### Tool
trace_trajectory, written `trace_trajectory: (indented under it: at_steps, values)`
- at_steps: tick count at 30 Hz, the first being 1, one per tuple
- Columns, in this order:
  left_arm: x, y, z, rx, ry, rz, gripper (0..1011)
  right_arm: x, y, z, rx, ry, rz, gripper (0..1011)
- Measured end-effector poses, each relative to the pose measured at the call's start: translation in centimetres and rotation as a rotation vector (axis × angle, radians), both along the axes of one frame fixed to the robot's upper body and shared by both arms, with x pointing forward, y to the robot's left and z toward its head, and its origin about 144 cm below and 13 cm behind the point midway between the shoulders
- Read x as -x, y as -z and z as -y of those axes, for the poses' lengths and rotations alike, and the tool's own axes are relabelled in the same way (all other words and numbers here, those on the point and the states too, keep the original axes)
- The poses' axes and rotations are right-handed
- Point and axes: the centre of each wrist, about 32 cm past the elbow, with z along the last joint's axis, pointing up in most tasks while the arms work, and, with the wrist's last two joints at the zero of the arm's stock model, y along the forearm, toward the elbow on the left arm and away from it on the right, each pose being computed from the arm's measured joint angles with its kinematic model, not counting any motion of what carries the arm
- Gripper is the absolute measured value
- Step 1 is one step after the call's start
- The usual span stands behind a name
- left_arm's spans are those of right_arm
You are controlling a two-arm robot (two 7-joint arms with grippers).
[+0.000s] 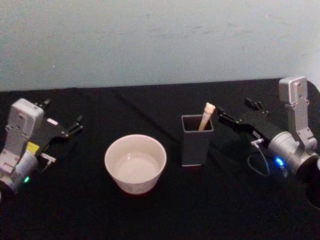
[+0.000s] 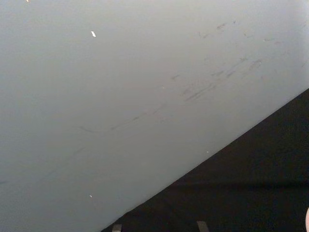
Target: Pick up the stirring spoon with one hand, stir inside the cup, then place it back in its original position.
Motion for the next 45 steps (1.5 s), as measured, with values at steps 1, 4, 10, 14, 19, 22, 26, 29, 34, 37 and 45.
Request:
trace_trajectory:
  at_steps: [1,4,10,14,19,22,26,29,34,37,45]
  values:
    - [0.00,0.00,0.00,0.000,0.000,0.000,1001,-0.01,-0.01,0.01,0.000,0.000,0.000,1000]
    - [0.00,0.00,0.00,0.000,0.000,0.000,1001,-0.01,-0.05,0.02,0.000,0.000,0.002,1000]
    - [0.00,0.00,0.00,0.000,0.000,0.000,1001,-0.02,-0.15,0.04,0.000,-0.001,0.006,1000]
    - [0.00,0.00,0.00,0.000,0.000,0.000,1001,-0.03,-0.19,0.04,-0.001,-0.001,0.008,1000]
    - [0.00,0.00,0.00,0.000,0.000,0.000,1001,-0.03,-0.23,0.06,-0.002,-0.001,0.009,1000]
    - [0.00,0.00,0.00,0.000,0.000,0.000,1001,-0.03,-0.24,0.07,-0.003,0.000,0.010,1000]
    - [0.00,0.00,0.00,0.000,0.000,0.000,1001,-0.03,-0.25,0.08,-0.003,0.000,0.011,1000]
    - [0.00,0.00,0.00,0.000,0.000,0.000,1001,-0.03,-0.27,0.09,-0.003,0.000,0.011,1000]
    - [0.00,0.00,0.00,0.000,0.000,0.000,1001,-0.04,-0.28,0.09,-0.003,-0.001,0.012,1000]
    - [0.00,0.00,0.00,0.000,0.000,0.000,1001,-0.03,-0.29,0.08,-0.004,-0.001,0.013,1000]
    - [0.00,0.00,0.00,0.000,0.000,0.000,1001,-0.03,-0.29,0.08,-0.004,-0.001,0.013,1000]
